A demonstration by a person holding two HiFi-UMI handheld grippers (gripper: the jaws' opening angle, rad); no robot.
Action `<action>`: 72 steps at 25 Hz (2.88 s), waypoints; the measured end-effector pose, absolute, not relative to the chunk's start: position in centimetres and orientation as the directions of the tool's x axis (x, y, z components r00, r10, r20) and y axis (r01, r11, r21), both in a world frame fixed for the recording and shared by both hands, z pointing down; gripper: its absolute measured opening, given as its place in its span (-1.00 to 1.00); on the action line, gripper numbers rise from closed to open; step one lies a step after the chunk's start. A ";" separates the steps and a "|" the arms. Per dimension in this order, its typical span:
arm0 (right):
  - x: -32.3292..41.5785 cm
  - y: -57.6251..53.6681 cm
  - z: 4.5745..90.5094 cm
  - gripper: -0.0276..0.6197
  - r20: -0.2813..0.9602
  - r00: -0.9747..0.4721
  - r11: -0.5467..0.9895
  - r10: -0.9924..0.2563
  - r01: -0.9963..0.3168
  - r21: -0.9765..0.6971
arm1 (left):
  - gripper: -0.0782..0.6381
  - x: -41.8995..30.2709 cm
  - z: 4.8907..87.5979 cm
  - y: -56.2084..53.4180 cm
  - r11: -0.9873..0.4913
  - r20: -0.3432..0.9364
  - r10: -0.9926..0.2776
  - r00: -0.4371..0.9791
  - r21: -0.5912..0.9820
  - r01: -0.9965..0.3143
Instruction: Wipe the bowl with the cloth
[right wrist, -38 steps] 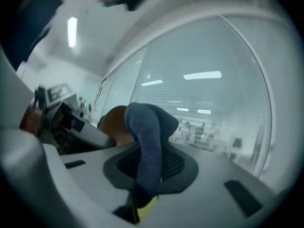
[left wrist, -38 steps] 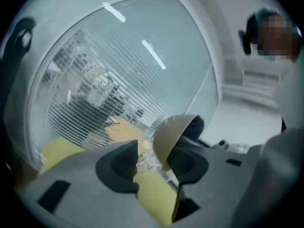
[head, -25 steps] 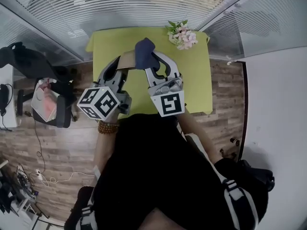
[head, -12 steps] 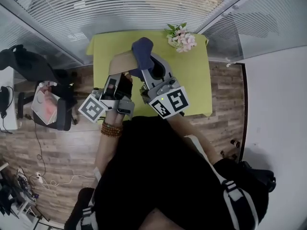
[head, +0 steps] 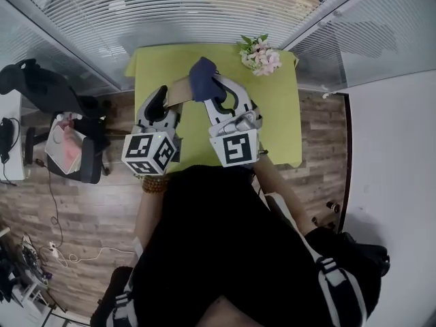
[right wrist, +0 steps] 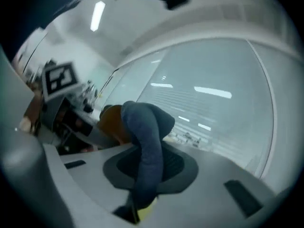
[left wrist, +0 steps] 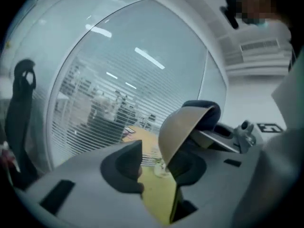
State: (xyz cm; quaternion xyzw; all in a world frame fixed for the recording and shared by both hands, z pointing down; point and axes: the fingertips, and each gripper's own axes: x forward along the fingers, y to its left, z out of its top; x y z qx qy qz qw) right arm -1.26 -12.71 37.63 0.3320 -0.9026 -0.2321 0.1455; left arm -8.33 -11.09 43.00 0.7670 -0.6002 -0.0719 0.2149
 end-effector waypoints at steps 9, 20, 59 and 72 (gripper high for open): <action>-2.1 -11.9 36.0 -0.74 -0.069 -0.746 0.725 -0.663 -0.662 0.191 | -0.71 -8.2 43.3 -10.8 -0.176 -0.046 -0.948 0.315 0.900 -0.399; -4.8 -10.0 39.7 -0.74 0.060 -0.928 0.800 -0.368 -0.349 -0.488 | -0.72 -10.4 41.5 -10.1 -0.336 -0.317 -0.931 0.181 0.938 -0.083; 1.8 -12.5 49.6 -0.76 0.403 -0.794 0.669 -0.455 -0.603 -0.433 | -0.73 -9.5 70.6 -10.8 0.064 0.628 -0.710 0.320 0.510 -0.858; 0.7 -11.4 50.6 -0.76 0.424 -0.810 0.668 -0.404 -0.578 -0.468 | -0.60 -7.5 76.8 -8.0 0.266 0.673 -0.579 0.461 0.690 -0.673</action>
